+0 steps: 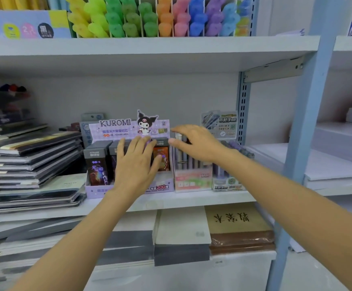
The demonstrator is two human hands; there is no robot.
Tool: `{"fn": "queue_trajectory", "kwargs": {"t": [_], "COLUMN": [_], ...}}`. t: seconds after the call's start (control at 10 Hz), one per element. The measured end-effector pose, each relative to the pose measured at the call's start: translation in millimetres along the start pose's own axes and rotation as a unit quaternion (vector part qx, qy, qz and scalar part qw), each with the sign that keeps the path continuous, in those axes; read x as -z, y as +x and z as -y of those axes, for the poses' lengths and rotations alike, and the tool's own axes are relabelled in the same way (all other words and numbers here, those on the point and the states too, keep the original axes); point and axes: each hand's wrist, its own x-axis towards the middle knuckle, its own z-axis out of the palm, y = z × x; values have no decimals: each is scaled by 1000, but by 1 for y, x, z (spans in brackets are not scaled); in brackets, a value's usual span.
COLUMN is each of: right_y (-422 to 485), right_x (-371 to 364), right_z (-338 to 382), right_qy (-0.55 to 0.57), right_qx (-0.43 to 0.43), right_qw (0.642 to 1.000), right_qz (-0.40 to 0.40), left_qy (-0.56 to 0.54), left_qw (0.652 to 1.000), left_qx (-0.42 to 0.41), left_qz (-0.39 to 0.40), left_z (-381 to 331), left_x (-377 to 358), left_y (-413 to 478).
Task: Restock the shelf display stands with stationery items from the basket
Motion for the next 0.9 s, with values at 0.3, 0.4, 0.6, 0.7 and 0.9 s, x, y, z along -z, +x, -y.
{"fn": "queue_trajectory", "kwargs": {"t": [0.3, 0.4, 0.6, 0.7, 0.9], "right_y": [-89, -115, -114, -112, -115], "right_x": [22, 13, 9, 5, 23], "right_z": [-57, -66, -72, -75, -57], "right_qy": [-46, -45, 3, 3, 11], "right_qx": [-78, -102, -87, -74, -72], "right_qw": [996, 992, 995, 997, 997], "right_qz": [-6, 50, 48, 37, -24], "left_qy": [-140, -145, -193, -208, -225], "left_qw": [983, 984, 977, 975, 972], "left_qx": [-115, -99, -88, -78, -54], "left_qz": [2, 36, -15, -10, -48], "left_z": [-65, -75, -81, -83, -77], "left_x": [-1, -8, -4, -4, 4], "left_y": [-29, -32, -30, -32, -50]}}
